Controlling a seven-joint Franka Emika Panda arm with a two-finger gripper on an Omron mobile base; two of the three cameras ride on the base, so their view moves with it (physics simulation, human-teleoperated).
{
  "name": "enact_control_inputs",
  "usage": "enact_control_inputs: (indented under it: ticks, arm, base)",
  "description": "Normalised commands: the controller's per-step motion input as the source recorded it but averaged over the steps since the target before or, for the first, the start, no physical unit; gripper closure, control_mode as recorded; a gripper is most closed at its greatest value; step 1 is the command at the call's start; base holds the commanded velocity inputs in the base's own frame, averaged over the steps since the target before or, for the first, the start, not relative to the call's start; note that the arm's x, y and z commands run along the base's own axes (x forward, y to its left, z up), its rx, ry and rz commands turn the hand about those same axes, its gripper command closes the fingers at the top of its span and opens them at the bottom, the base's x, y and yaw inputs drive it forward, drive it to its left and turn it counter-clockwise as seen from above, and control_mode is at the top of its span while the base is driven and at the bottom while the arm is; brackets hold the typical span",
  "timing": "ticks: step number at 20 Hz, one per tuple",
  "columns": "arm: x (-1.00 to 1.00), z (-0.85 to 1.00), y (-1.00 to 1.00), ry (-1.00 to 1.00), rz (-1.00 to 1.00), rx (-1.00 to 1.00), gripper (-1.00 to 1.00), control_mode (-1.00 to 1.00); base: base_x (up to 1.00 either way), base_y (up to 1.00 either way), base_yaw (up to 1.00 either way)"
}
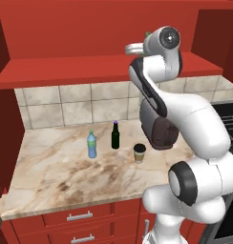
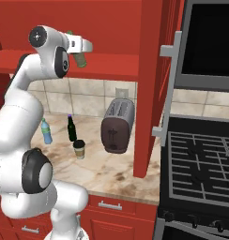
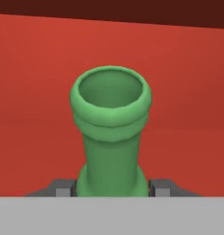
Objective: Sort all alcoholic drinks to one cabinet, and non-alcoholic drinks to the other.
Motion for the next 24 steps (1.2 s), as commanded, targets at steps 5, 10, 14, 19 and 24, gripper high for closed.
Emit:
enact_control_inputs:
  ticks: [5, 10, 14, 19, 24]
  arm:
    - [0.53, -0.31, -0.02, 0.01, 0.0, 0.0, 1.0, -1.0]
    - [0.53, -0.31, -0.05, 0.01, 0.0, 0.0, 1.0, -1.0]
    - [0.59, -0.18, -0.07, 0.02, 0.0, 0.0, 1.0, -1.0]
    - [0.27, -0.15, -0.11, 0.0, 0.0, 0.0, -1.0, -1.0]
    - [0.22, -0.13, -0.09, 0.03, 0.0, 0.01, -1.0, -1.0]
  base:
    - [0.0, 0.0, 0.0]
    - [0.0, 0.0, 0.0]
    - [0.0, 0.0, 0.0]
    - [0.0, 0.0, 0.0]
    - [0.0, 0.0, 0.0]
